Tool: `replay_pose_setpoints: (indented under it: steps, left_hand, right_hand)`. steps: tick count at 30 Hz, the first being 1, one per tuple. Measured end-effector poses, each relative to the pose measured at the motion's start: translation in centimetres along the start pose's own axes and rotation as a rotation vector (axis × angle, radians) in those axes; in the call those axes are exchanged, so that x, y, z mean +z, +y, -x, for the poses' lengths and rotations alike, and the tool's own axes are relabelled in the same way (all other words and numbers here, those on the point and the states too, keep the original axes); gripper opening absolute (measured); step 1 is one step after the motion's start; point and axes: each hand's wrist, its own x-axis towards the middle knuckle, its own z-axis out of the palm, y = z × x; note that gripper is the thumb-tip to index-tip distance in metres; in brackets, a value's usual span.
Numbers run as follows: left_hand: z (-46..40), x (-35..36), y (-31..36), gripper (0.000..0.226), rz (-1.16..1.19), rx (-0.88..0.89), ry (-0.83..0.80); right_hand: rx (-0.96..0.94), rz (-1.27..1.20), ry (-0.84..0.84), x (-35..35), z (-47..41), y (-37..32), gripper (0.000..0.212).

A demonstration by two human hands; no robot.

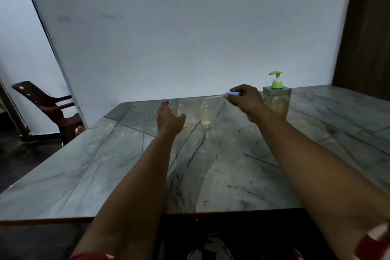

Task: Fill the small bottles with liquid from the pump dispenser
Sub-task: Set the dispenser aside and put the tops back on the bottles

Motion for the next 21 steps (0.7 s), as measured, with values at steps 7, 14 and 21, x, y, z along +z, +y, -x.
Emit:
replay_pose_setpoints:
  steps: [7,14,21]
  left_hand:
    - [-3.2,1.4,-2.0,0.094,-0.05,-0.028,-0.111]
    - [-4.8,2.5,-3.6,0.089,0.018,-0.051,-0.174]
    - [-4.8,2.6,-3.7,0.055,0.034,-0.029,-0.174]
  right_hand:
    - [-0.173,0.218,-0.03,8.0,-2.5,-1.1,0.022]
    - [-0.348,0.498,-0.131,11.1,-4.2,-2.3,0.024]
    - [-0.305,0.547,-0.34,12.7,-4.8,-3.2,0.034]
